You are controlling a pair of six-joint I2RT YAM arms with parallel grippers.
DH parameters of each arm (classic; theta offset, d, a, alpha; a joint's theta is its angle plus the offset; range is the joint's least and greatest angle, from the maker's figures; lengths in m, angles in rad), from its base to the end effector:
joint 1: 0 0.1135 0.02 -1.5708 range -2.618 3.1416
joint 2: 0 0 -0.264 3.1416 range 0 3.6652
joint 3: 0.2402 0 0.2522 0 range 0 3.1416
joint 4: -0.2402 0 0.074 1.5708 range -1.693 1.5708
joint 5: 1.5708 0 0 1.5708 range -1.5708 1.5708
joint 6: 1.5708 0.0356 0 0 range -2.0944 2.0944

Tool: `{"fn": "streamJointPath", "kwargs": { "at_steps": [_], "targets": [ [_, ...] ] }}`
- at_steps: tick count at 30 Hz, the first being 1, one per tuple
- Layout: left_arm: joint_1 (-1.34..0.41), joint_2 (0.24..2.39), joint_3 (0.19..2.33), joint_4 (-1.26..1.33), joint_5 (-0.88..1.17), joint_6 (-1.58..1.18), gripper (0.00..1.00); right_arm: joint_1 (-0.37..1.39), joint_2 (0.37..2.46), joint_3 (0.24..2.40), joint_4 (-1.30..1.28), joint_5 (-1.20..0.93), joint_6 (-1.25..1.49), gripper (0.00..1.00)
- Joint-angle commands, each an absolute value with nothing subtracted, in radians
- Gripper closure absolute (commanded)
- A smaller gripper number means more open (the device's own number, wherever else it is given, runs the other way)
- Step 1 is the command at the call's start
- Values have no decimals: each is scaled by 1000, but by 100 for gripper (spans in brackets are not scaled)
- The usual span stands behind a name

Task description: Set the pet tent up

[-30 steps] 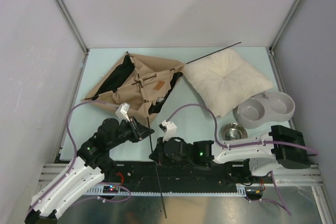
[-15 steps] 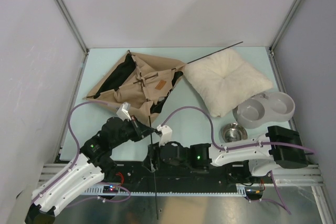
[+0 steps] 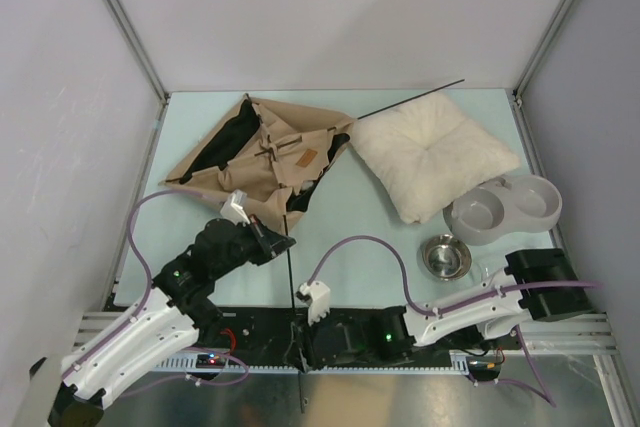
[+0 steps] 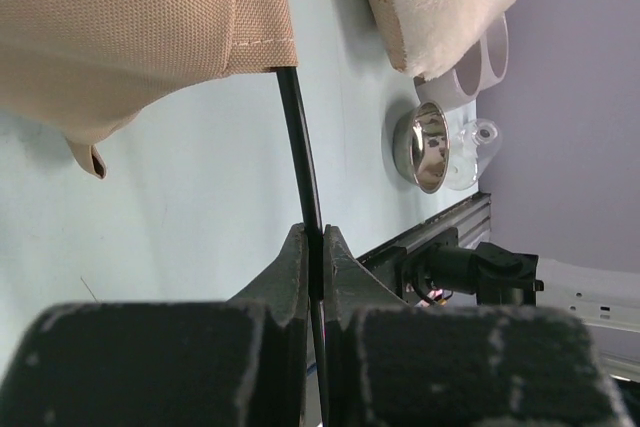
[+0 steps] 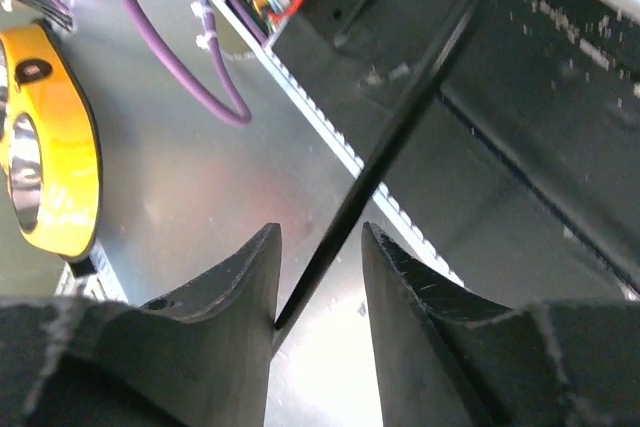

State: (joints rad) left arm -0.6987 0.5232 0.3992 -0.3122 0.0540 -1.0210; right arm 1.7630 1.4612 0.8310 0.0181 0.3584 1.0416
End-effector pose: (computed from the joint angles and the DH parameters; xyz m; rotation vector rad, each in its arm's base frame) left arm 0.1068 -0.0922 0.2284 -0.3158 2.1790 -1.1017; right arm -0.0474 0.3089 0.2184 -0.6354 2.3248 1.1567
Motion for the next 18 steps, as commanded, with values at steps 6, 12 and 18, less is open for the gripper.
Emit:
{"fn": "streamJointPath", "kwargs": {
  "at_steps": [6,12,18],
  "targets": [
    [-708,536,475,-232,4,-992,100,1863,1358,742,5,490,1135,56],
    [-708,539,471,-232,-27,-995,100,1878,1277,647,74,517,1142,48],
    [-711,550,475,-229,-27,-1003,100,1865,1286,629,130,461,1097,84]
  ]
}}
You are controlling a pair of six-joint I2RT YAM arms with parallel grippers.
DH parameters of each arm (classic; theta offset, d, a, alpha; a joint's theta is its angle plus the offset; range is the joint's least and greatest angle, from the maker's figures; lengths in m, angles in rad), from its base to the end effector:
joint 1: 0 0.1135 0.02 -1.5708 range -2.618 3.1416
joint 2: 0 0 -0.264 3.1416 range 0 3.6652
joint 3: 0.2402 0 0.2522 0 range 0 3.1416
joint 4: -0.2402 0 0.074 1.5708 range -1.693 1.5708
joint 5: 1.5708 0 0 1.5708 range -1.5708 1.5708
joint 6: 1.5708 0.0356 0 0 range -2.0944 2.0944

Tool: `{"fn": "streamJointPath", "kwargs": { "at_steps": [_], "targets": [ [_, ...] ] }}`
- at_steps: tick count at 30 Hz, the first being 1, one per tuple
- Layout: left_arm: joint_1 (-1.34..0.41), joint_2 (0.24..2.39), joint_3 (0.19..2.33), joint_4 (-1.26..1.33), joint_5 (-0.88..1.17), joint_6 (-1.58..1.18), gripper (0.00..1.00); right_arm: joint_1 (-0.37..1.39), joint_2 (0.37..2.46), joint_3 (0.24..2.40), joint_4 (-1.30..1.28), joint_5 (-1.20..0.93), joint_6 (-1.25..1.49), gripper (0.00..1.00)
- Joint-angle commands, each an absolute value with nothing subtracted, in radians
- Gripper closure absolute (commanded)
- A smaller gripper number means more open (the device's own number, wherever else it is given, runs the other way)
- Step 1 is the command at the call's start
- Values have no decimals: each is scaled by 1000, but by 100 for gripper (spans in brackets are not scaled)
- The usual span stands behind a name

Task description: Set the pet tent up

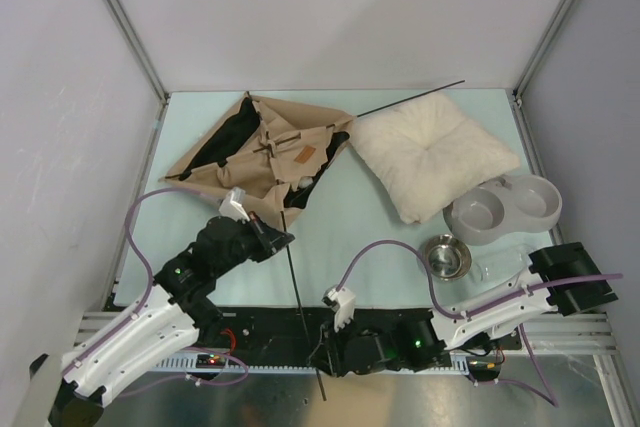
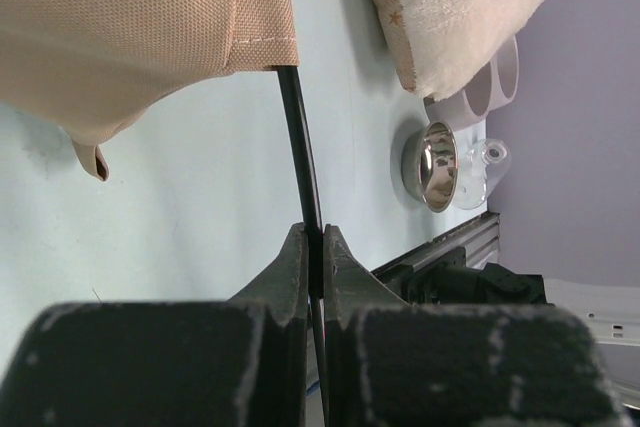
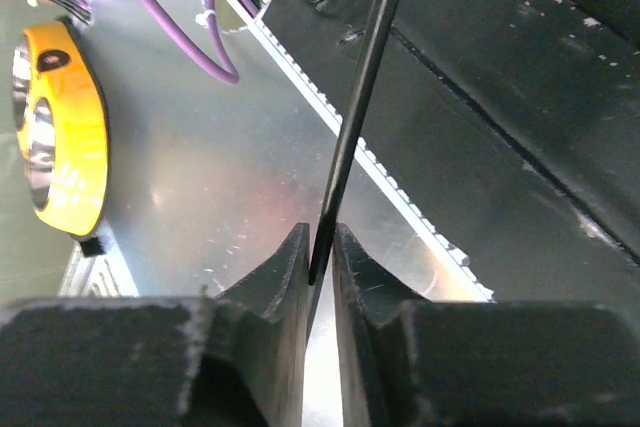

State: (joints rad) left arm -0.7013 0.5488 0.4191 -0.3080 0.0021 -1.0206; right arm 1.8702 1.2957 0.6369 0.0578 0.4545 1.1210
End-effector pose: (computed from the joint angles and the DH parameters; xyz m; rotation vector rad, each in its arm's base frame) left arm 0.1105 -0.0934 0.2326 -0.3461 2.1589 -1.0564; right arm -0.0636 0.2589 0.2051 -0.5979 2.3092 1.2029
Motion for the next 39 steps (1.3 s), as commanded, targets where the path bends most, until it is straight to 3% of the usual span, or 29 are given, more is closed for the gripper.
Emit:
{"fn": "streamJointPath", "kwargs": {
  "at_steps": [1,3,7,16,24,34,39],
  "targets": [
    [-711,553,477,-228,-26,-1003,100,1864,1291,628,139,450,1093,90],
    [-713,560,481,-227,-25,-999,100,1861,1295,628,151,437,1086,98],
    [-714,574,491,-227,-26,-976,100,1859,1273,627,148,436,1074,100],
    [-713,575,493,-228,-35,-871,42,1852,1150,627,108,481,1090,100],
    [-713,522,493,-273,-68,-816,4,1826,1102,627,113,516,1140,100],
    [-713,343,570,-411,-88,-781,0,1813,1042,627,154,647,1147,100],
    [-713,234,582,-482,-166,-748,3,1795,977,627,170,722,1118,100]
  ]
}}
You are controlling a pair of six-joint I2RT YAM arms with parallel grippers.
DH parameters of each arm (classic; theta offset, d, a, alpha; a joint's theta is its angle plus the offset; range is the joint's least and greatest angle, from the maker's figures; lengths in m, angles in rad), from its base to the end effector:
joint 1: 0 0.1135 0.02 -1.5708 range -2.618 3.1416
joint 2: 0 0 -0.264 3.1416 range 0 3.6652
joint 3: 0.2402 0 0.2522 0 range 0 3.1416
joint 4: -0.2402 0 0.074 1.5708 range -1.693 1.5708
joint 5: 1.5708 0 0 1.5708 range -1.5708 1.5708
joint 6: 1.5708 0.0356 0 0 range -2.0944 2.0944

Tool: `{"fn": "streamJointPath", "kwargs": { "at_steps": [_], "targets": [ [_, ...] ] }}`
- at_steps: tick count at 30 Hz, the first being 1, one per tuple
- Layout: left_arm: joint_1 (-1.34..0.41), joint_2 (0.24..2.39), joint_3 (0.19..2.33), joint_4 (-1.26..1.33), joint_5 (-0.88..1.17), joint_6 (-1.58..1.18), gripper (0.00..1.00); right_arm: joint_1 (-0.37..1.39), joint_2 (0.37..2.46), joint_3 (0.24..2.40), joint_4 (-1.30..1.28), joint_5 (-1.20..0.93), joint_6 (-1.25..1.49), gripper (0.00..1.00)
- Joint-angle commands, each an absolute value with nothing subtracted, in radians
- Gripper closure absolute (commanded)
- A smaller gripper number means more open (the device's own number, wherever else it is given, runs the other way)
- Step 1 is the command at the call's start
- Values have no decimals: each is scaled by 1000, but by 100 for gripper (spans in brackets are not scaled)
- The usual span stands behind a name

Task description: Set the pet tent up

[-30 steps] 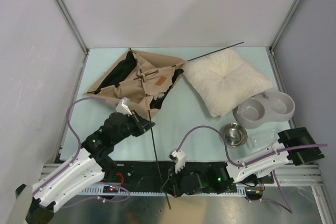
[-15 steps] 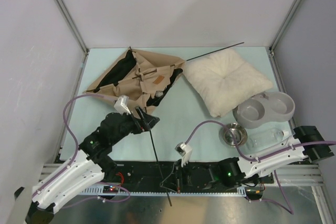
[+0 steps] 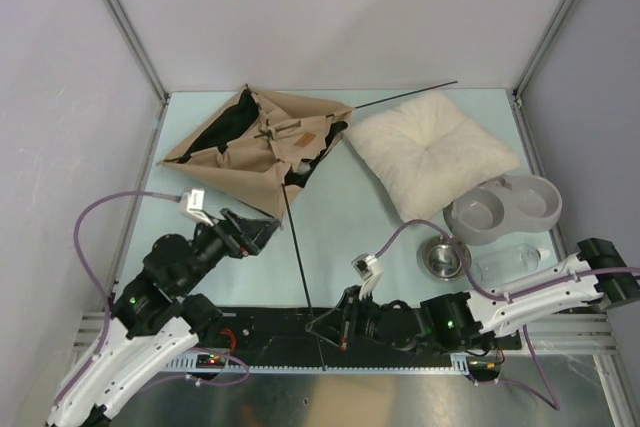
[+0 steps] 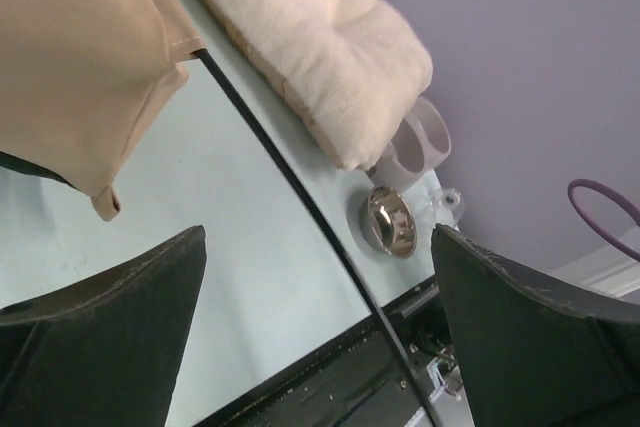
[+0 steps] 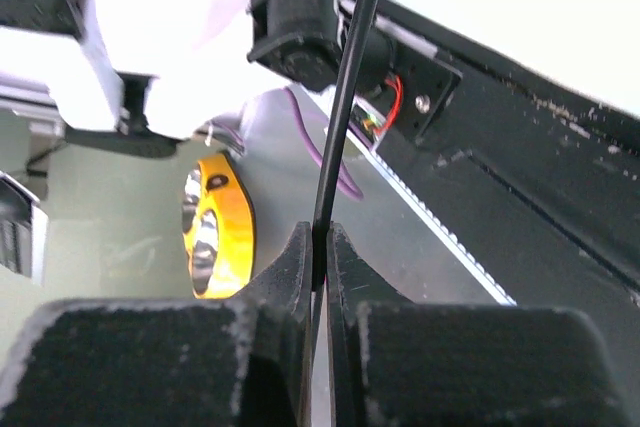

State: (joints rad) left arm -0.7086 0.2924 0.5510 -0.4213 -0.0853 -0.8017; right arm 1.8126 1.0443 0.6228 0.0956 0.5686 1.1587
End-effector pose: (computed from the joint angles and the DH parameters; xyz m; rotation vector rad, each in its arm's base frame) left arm 0.0754 -0.0606 0.2925 -0.1528 1.8421 -1.0178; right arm -0.0374 0.2317 0.2630 -0.2570 2.1268 1.4470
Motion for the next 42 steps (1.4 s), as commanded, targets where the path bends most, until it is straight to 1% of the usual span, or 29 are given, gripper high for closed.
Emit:
{"fn": "streamJointPath", "kwargs": {
  "at_steps": [1,4,7,10,14,20,25,30,33,37,40,42],
  "targets": [
    [-712,222,566,-485,-176,-747,5,1792,960,628,176,737,1110,100],
    [-713,215,517,-489,-208,-752,11,1761,923,634,213,747,1063,100],
    [-715,263,475,-486,-231,-758,17,1715,901,655,229,727,1028,100],
    [-730,320,441,-464,-259,-763,18,1679,898,685,226,700,1020,100],
    [-801,388,373,-305,-345,-731,17,1658,917,715,236,685,1032,100],
    [-936,477,302,-52,-572,-567,10,1648,951,747,248,681,1069,100],
    [-954,515,243,151,-655,-436,9,1646,951,757,241,685,1097,100],
    [-954,564,201,338,-666,-316,9,1649,939,761,237,697,1109,100],
    [-953,614,197,405,-669,-278,10,1648,941,761,243,696,1107,100],
    [-917,714,194,486,-636,-316,15,1648,942,761,257,685,1104,100],
    [-868,794,196,545,-565,-356,23,1649,939,761,258,674,1104,100],
    [-849,836,202,585,-543,-363,25,1649,936,761,255,671,1107,100]
  ]
}}
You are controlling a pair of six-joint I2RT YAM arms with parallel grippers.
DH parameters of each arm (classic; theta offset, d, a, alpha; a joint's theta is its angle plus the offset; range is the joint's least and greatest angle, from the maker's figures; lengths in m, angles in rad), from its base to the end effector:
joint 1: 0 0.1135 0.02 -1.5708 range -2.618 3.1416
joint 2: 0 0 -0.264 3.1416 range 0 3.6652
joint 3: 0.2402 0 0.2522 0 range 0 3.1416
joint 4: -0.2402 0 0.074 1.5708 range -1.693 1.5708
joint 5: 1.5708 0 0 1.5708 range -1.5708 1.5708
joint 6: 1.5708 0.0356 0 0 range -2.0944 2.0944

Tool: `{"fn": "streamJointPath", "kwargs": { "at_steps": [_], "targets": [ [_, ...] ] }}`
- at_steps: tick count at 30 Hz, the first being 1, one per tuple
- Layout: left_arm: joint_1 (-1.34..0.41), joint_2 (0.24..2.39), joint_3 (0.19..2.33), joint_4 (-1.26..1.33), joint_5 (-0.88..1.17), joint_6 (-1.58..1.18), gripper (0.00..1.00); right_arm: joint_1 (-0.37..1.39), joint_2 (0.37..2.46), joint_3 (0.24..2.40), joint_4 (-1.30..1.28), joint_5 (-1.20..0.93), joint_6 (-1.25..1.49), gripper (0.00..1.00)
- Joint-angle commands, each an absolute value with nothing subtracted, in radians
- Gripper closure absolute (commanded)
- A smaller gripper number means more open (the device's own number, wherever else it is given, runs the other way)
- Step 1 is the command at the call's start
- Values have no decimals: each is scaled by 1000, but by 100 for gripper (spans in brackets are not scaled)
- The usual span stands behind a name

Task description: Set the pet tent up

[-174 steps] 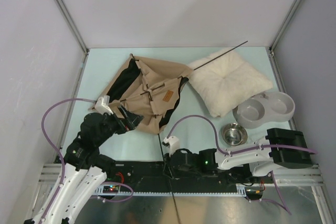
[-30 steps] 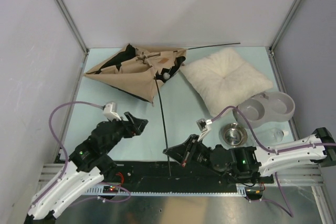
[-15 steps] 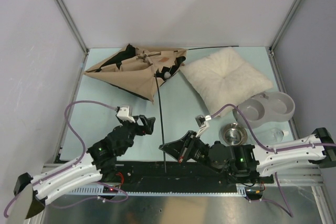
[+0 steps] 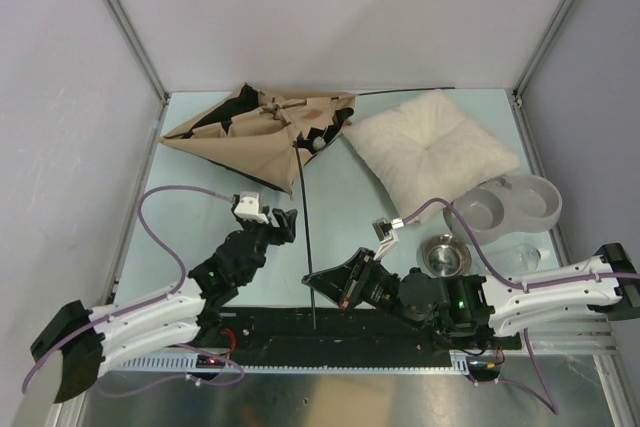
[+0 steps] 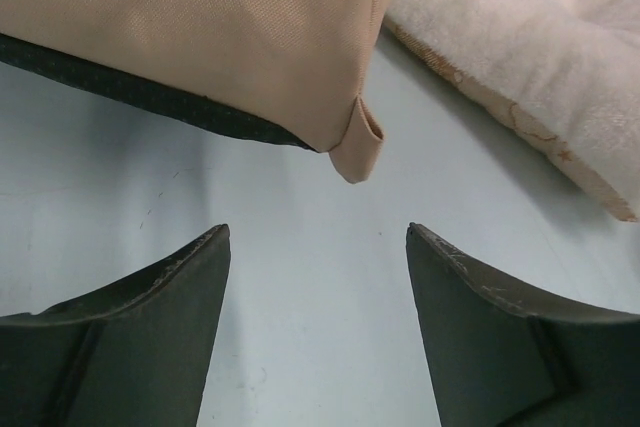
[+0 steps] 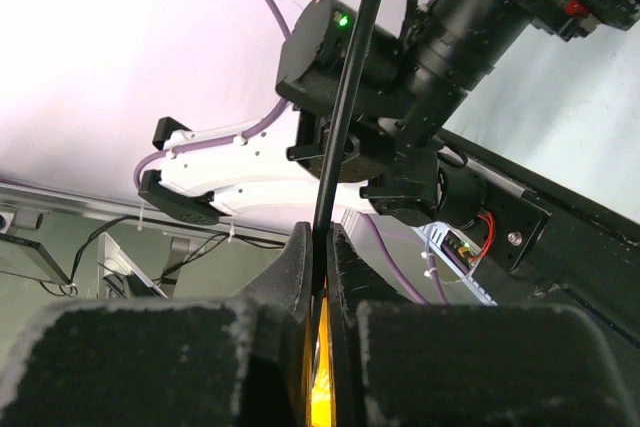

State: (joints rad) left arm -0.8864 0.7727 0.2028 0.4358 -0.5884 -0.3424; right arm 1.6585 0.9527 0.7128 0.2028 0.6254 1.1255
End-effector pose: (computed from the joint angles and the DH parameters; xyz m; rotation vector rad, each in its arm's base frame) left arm 0.1242 -0.1210 0.2023 0.0223 1.6997 -0.4212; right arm 0.0013 0.2230 0.3249 0.0665 1.8709 1.5920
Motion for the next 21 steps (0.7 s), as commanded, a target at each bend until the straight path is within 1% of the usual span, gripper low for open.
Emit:
{"fn": "streamJointPath", "kwargs": {
  "at_steps": [1,5,10,15,16,18,21],
  "targets": [
    [-843,854,209,599,-536,-363,26,1648,933,761,254,672,1108,100],
    [-811,928,242,641,-492,-354,30,1648,929,761,247,672,1114,100],
    [-778,1000,272,682,-436,-351,31,1646,933,761,257,669,1117,100],
    [-775,1047,261,733,-480,-370,30,1646,942,761,265,662,1118,100],
    [-775,1052,260,739,-483,-373,32,1646,944,761,265,662,1120,100],
    [-774,1064,261,747,-487,-376,37,1646,945,761,265,663,1123,100],
    [-773,1079,258,754,-486,-380,51,1647,948,761,269,665,1123,100]
  ]
}}
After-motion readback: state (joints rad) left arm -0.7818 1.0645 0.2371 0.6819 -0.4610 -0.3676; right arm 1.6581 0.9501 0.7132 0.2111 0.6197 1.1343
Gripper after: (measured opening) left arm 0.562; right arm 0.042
